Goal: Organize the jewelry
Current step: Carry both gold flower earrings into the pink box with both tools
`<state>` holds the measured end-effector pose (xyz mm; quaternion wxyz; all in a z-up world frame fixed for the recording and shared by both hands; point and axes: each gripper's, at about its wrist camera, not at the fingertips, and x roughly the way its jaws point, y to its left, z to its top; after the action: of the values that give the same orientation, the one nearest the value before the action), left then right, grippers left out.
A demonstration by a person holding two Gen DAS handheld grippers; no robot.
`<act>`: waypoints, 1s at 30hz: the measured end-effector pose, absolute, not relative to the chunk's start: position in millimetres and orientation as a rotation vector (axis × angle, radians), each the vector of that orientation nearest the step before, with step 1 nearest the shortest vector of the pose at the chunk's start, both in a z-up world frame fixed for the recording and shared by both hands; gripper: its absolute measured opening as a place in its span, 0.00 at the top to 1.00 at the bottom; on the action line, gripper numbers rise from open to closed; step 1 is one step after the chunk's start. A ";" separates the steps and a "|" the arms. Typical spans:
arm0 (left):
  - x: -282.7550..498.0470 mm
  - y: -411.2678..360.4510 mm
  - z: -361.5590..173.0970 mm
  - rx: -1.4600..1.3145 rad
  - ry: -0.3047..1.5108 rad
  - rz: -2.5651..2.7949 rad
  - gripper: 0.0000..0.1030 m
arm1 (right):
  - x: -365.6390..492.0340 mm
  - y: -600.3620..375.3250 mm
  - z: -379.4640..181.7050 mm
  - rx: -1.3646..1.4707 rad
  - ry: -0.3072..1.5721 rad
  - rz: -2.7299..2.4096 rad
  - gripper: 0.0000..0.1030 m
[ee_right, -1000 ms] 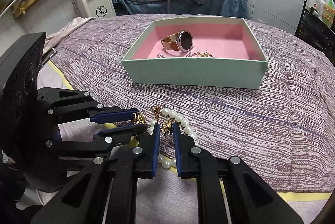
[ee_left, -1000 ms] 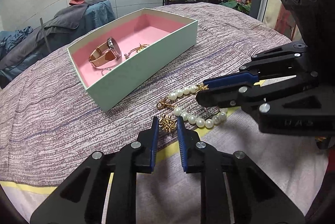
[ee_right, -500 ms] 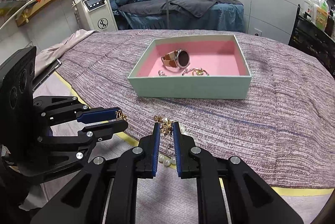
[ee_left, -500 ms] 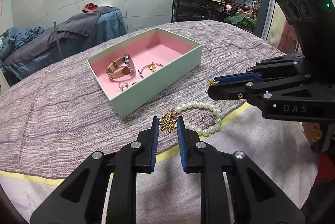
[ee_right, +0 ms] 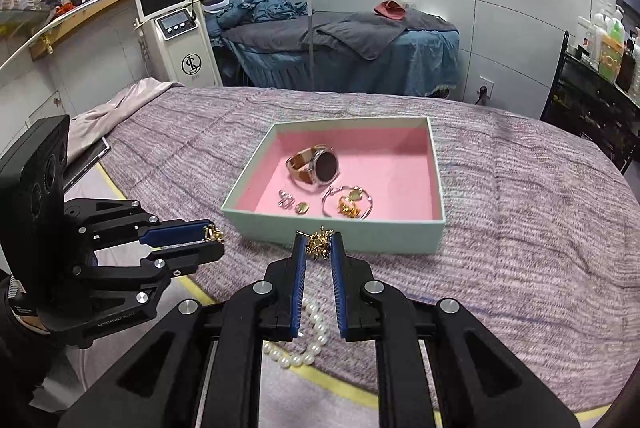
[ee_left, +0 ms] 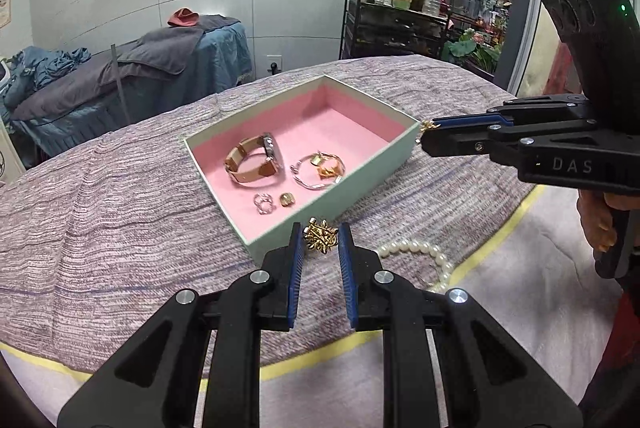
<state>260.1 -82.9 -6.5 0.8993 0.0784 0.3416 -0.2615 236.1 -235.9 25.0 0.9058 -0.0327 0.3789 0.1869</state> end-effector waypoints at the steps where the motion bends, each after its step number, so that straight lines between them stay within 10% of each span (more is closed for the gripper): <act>1: 264.1 -81.0 -4.8 0.158 0.707 -0.534 0.82 | 239.5 -237.2 26.0 -0.067 0.782 0.381 0.88; 30: 390.7 -117.6 -39.6 0.103 1.065 -0.578 0.82 | 364.6 -209.3 -14.6 -0.174 0.966 0.328 0.88</act>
<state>390.7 -117.6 -39.6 0.8209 0.0482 0.5002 -0.2714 364.6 -209.3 -14.6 0.8690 -0.0830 0.4619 0.1569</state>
